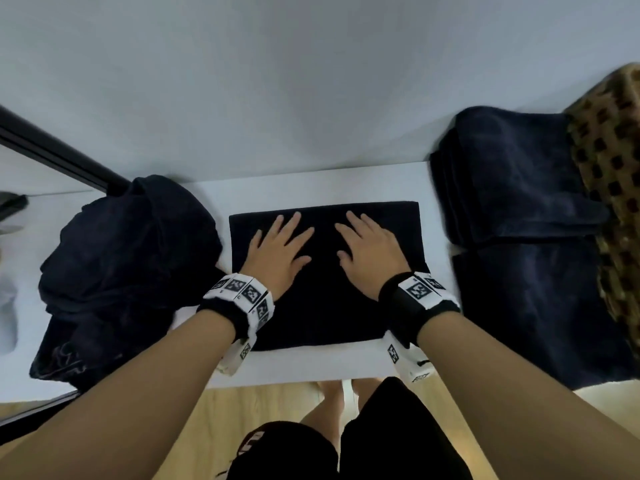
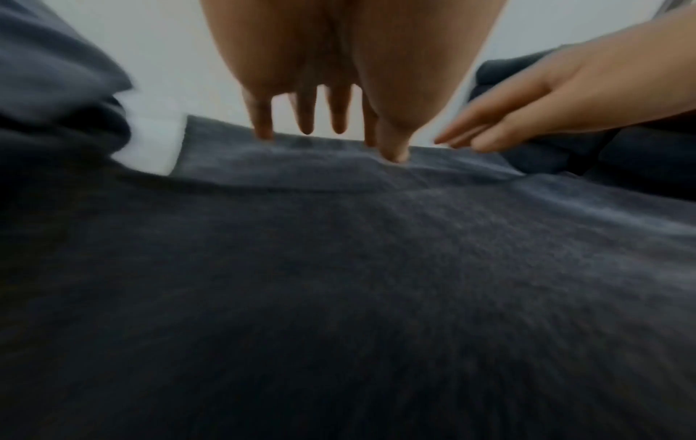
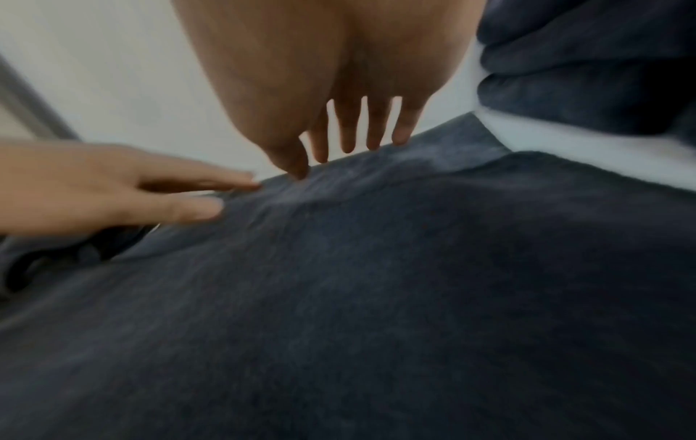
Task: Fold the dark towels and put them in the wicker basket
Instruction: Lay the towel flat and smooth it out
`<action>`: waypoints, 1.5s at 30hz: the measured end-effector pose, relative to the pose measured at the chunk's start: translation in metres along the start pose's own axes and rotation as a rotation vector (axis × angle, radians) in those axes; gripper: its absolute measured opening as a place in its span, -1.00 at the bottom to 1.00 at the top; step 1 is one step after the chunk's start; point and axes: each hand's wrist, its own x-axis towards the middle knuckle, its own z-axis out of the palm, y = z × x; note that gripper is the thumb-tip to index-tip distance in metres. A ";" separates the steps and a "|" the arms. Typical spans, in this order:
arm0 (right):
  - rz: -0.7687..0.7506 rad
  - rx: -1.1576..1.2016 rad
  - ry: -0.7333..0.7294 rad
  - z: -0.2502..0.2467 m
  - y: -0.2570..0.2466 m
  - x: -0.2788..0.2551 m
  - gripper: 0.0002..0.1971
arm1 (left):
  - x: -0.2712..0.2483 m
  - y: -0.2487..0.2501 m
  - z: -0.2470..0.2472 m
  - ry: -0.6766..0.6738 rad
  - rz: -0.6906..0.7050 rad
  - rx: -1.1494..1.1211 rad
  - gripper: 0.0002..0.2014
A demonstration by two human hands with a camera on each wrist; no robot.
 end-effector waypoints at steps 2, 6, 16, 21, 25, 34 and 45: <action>-0.062 -0.039 -0.069 0.016 -0.003 0.013 -0.38 | 0.015 0.007 0.012 -0.105 -0.045 0.072 -0.35; 0.074 -0.063 -0.019 0.017 0.026 0.017 -0.28 | 0.021 -0.016 0.012 -0.147 -0.147 0.061 -0.22; 0.186 0.001 0.053 -0.017 0.036 0.004 -0.38 | 0.008 -0.035 -0.016 0.073 -0.143 -0.019 -0.38; 0.029 -0.074 -0.123 -0.009 0.027 -0.021 -0.53 | -0.024 -0.029 -0.006 -0.092 -0.054 -0.223 -0.53; 0.105 -0.129 -0.217 -0.008 0.032 -0.026 -0.61 | -0.034 -0.042 -0.007 -0.243 -0.112 -0.231 -0.56; 0.147 -0.054 -0.294 -0.048 0.039 -0.012 -0.77 | -0.034 -0.055 -0.039 -0.342 -0.160 -0.470 -0.82; 0.285 0.155 -0.001 -0.045 0.069 0.012 -0.88 | -0.003 -0.067 -0.021 0.002 -0.422 -0.527 -0.85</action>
